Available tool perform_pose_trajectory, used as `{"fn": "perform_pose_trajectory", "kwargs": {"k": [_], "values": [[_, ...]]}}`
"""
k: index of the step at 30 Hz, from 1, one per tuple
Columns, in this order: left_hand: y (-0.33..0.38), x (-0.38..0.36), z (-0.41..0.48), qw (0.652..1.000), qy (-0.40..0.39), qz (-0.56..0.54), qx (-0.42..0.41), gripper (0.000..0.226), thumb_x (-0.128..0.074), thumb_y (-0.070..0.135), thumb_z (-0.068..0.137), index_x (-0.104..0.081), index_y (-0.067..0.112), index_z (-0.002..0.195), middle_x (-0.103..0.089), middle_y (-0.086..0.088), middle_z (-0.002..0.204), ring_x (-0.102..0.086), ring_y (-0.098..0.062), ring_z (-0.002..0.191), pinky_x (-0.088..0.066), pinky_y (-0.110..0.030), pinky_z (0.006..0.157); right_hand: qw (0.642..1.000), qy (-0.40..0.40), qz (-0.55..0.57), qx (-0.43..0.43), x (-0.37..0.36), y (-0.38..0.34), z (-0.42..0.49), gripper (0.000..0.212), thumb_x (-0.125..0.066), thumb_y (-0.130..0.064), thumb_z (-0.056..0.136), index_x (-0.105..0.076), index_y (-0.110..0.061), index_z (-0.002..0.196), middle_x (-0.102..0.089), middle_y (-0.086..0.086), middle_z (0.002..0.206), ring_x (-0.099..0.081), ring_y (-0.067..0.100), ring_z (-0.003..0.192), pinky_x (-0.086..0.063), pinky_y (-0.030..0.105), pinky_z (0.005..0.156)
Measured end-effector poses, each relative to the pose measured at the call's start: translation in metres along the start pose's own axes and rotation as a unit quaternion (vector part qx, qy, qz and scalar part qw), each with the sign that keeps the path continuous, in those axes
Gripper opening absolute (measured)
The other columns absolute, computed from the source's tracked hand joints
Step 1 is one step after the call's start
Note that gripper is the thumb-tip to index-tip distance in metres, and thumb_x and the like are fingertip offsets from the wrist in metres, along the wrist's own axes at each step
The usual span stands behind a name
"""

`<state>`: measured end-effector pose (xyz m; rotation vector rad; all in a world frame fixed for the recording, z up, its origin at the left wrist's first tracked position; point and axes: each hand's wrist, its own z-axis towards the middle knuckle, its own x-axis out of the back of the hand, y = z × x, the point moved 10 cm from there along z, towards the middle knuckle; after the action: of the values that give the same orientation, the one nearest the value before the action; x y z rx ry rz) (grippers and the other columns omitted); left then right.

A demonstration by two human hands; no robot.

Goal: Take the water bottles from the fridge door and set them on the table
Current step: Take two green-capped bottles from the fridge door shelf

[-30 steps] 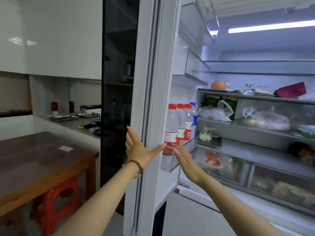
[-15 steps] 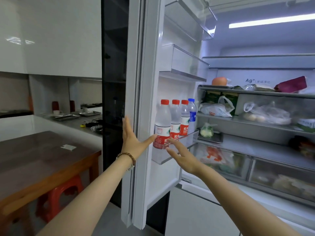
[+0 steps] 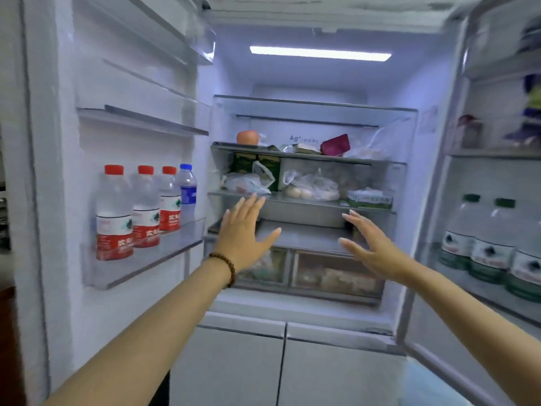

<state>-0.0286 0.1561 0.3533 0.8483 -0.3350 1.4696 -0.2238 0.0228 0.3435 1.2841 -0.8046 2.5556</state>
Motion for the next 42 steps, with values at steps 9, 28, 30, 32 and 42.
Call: {"fn": "perform_pose_trajectory", "kwargs": {"k": [9, 28, 30, 32, 42], "values": [[0.207, -0.122, 0.051, 0.985, -0.037, -0.132, -0.109, 0.074, -0.044, 0.057, 0.087, -0.017, 0.023, 0.147, -0.015, 0.003, 0.157, -0.009, -0.017, 0.144, -0.012, -0.038, 0.118, 0.985, 0.092, -0.130, -0.069, 0.191, 0.094, -0.100, 0.063, -0.048, -0.052, 0.086, -0.027, -0.035, 0.143, -0.015, -0.012, 0.157, -0.020, 0.008, 0.142, -0.019, 0.028, 0.112], [0.442, -0.256, 0.135, 0.883, -0.123, -0.313, -0.329, 0.066, -0.039, 0.054, 0.091, -0.012, 0.030, 0.147, -0.013, 0.006, 0.156, 0.001, -0.015, 0.144, 0.004, -0.038, 0.114, 0.919, 0.282, -0.028, -0.275, 0.290, 0.258, -0.150, 0.081, -0.062, -0.049, 0.076, -0.028, -0.024, 0.145, -0.039, -0.002, 0.147, -0.038, 0.014, 0.134, -0.033, 0.029, 0.108], [0.453, -0.264, 0.142, 0.875, -0.119, -0.320, -0.343, 0.065, -0.038, 0.054, 0.092, -0.011, 0.032, 0.147, -0.014, 0.007, 0.156, 0.003, -0.015, 0.143, 0.011, -0.036, 0.112, 0.913, 0.296, -0.021, -0.279, 0.288, 0.268, -0.148, 0.076, -0.062, -0.041, 0.083, -0.025, -0.024, 0.146, -0.040, -0.008, 0.142, -0.038, 0.009, 0.131, -0.032, 0.026, 0.106], [0.463, -0.272, 0.148, 0.875, -0.110, -0.321, -0.345, 0.063, -0.037, 0.054, 0.092, -0.013, 0.032, 0.146, -0.017, 0.005, 0.155, 0.003, -0.016, 0.144, 0.015, -0.035, 0.111, 0.905, 0.320, -0.024, -0.279, 0.288, 0.274, -0.148, 0.072, -0.061, -0.040, 0.085, -0.026, -0.021, 0.146, -0.042, -0.012, 0.134, -0.041, 0.005, 0.124, -0.034, 0.024, 0.104], [0.474, -0.275, 0.148, 0.748, -0.160, -0.572, -0.297, 0.025, -0.055, 0.027, 0.091, -0.044, 0.015, 0.110, -0.059, -0.005, 0.108, -0.057, -0.016, 0.103, -0.047, -0.022, 0.093, 0.863, 0.454, 0.079, -0.207, 0.298, 0.284, -0.149, 0.025, -0.057, -0.019, 0.092, -0.051, -0.005, 0.112, -0.066, 0.009, 0.100, -0.064, -0.007, 0.077, -0.045, 0.006, 0.069]]}}
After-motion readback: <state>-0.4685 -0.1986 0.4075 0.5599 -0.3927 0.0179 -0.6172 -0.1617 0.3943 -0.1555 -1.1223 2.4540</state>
